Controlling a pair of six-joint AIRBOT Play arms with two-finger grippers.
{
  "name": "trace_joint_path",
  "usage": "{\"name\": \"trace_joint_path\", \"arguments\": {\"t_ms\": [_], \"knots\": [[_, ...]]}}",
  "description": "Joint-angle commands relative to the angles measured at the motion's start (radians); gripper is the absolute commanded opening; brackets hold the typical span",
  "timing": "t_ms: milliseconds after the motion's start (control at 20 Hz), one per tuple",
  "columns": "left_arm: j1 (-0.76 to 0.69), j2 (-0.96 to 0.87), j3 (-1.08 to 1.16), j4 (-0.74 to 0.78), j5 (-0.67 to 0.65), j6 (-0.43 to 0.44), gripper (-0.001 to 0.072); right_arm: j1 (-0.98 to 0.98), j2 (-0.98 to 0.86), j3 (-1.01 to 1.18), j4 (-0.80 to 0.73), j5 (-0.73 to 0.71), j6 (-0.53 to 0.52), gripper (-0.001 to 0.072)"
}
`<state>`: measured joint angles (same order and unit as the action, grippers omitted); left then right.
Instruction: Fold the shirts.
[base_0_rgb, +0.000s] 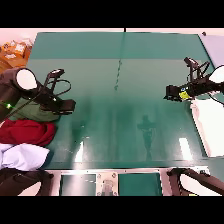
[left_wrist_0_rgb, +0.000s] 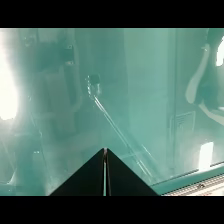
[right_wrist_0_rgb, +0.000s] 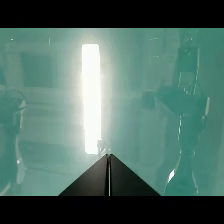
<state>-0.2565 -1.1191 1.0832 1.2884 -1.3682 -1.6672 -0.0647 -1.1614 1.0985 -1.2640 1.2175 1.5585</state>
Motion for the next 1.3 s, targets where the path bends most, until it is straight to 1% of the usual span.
{"name": "trace_joint_path", "arguments": {"t_ms": [0,100,150,200,250,300,350,450,550,600,650,850,900,950,1000,1100,1250], "knots": [[0.0,0.0,0.0,0.012,0.007,0.0,0.0029,0.002,0.0,0.001,0.0,0.0,0.0,0.0013],[0.0,0.0,0.0,0.065,0.0,0.0,0.0031,0.002,0.0,0.001,0.0,0.0,0.0,0.0012],[0.0,0.0,0.0,0.152,0.0,-0.001,0.0241,0.002,0.0,0.001,0.0,0.0,0.0,0.0013],[0.0,0.0,0.0,0.272,0.0,-0.026,0.057,0.002,0.0,0.001,0.0,0.0,0.0,0.0013],[0.008,0.0,-0.001,0.42,0.006,-0.068,0.0623,0.002,0.0,0.001,0.0,0.0,0.0,0.0013],[0.023,0.0,-0.002,0.532,0.025,-0.071,0.0624,0.002,0.0,0.001,0.0,0.0,0.0,0.0013],[0.051,-0.001,-0.007,0.602,0.064,-0.07,0.0624,0.002,0.0,0.001,0.0,0.0,0.0,0.0013],[0.127,-0.017,-0.038,0.608,0.191,-0.06,0.0623,0.002,0.0,0.001,0.0,-0.001,0.0,0.0013],[0.191,-0.064,-0.08,0.546,0.302,-0.058,0.0623,0.002,0.0,0.001,0.0,-0.001,0.0,0.0013],[0.217,-0.109,-0.095,0.5,0.345,-0.043,0.0623,0.002,0.0,0.001,0.0,-0.001,0.0,0.0013],[0.23,-0.153,-0.101,0.476,0.368,-0.024,0.0623,0.002,0.0,0.001,0.0,-0.001,0.0,0.0013],[0.235,-0.322,-0.103,0.516,0.403,-0.026,0.062,0.002,0.0,0.001,0.0,-0.001,0.0,0.0013],[0.235,-0.341,-0.103,0.526,0.399,-0.026,0.0513,0.002,0.0,0.001,0.0,-0.002,0.0,0.0013],[0.235,-0.349,-0.103,0.544,0.39,-0.024,0.0223,0.002,0.0,0.001,0.0,-0.002,0.0,0.0013],[0.235,-0.346,-0.1,0.562,0.386,-0.02,0.003,0.002,0.0,0.001,0.0,-0.002,0.0,0.0013],[0.235,-0.344,-0.055,0.567,0.341,0.013,0.0027,0.002,0.0,0.001,0.0,-0.003,0.0,0.0013],[0.211,-0.342,0.108,0.558,0.184,0.035,0.0026,0.002,0.0,0.001,0.0,-0.006,0.0,0.0013]]}}
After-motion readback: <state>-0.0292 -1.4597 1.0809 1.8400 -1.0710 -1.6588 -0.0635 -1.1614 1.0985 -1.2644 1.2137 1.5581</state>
